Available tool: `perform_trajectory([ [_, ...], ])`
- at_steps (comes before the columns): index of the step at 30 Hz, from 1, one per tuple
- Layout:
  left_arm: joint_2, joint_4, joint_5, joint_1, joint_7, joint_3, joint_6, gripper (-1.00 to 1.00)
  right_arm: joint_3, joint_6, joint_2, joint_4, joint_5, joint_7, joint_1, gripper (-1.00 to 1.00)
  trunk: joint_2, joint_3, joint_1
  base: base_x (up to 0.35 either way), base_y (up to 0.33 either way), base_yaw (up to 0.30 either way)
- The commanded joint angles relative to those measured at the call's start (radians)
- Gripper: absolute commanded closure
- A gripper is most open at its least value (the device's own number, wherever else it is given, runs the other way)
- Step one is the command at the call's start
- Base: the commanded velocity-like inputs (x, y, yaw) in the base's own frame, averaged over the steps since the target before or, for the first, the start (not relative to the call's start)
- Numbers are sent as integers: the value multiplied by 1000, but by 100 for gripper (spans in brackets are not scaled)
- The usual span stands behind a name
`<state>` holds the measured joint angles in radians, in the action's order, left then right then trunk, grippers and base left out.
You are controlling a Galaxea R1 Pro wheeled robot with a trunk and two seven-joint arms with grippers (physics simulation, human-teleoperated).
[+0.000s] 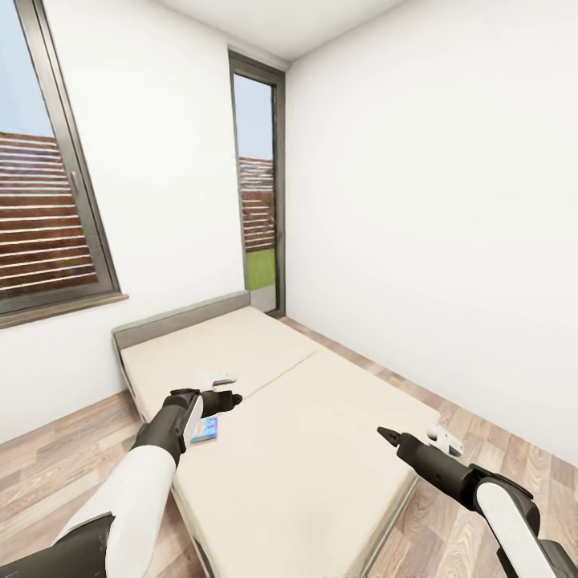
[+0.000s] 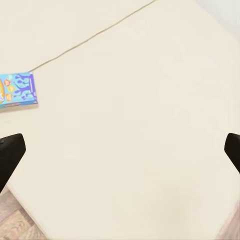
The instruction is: Put all the toys in the child's room - the three board games (two on the bed and one on the table), the two jigsaw puzzles on the table, and the tennis ball on the table - inside the toy box on the table in the child's room.
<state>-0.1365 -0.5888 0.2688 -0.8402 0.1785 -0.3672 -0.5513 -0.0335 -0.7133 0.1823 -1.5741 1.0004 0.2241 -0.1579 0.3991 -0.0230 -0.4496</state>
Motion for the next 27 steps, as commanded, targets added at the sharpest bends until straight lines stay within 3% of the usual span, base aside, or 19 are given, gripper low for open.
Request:
perform_trajectory([
  [1,-2,-2,10,0,9,-8,-4,-100,0,-3,0,-1,11,9,0,-100,1,2,0,0,0,-56],
  [27,-2,-2,10,0,9,-9,-4,-100,0,-4,0,0,12,9,-1,-100,1,39,0,0,0,-9],
])
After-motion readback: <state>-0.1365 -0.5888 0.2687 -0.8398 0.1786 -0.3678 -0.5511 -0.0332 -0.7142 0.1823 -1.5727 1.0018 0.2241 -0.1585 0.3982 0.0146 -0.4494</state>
